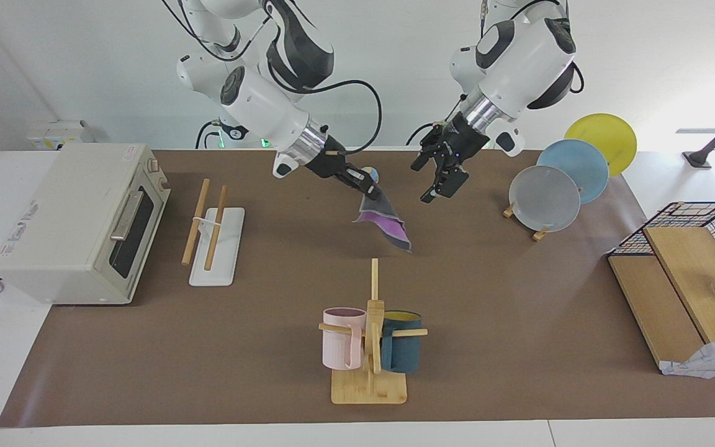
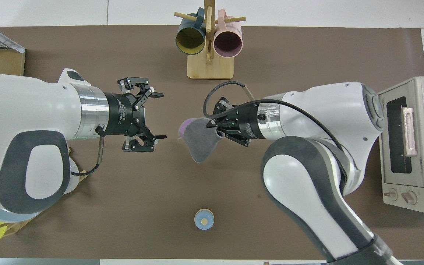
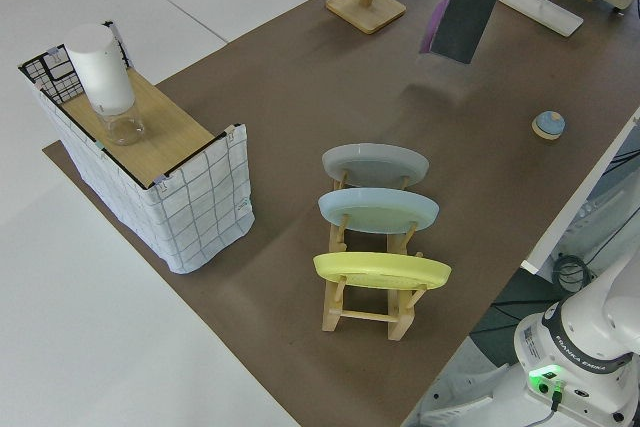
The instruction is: Fold towel and hang on rack
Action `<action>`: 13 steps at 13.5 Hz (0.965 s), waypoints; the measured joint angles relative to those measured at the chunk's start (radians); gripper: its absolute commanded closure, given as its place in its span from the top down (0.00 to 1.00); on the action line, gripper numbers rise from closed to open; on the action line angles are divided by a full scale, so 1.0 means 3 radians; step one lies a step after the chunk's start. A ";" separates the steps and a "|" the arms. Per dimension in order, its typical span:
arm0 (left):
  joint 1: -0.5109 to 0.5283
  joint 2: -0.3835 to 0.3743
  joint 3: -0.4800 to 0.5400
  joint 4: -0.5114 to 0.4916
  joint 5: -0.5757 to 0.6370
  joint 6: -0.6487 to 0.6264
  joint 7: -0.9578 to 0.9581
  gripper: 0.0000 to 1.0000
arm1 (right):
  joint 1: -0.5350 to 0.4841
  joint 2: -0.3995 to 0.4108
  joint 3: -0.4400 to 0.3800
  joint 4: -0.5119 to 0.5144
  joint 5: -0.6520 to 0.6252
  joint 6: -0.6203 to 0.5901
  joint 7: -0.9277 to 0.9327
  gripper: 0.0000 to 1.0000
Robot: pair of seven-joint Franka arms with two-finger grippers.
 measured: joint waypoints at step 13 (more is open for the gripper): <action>0.1072 -0.0221 0.0050 -0.0398 0.0642 -0.0189 0.3348 1.00 | -0.1724 -0.0292 -0.0034 -0.0408 -0.1044 -0.1266 -0.2263 0.00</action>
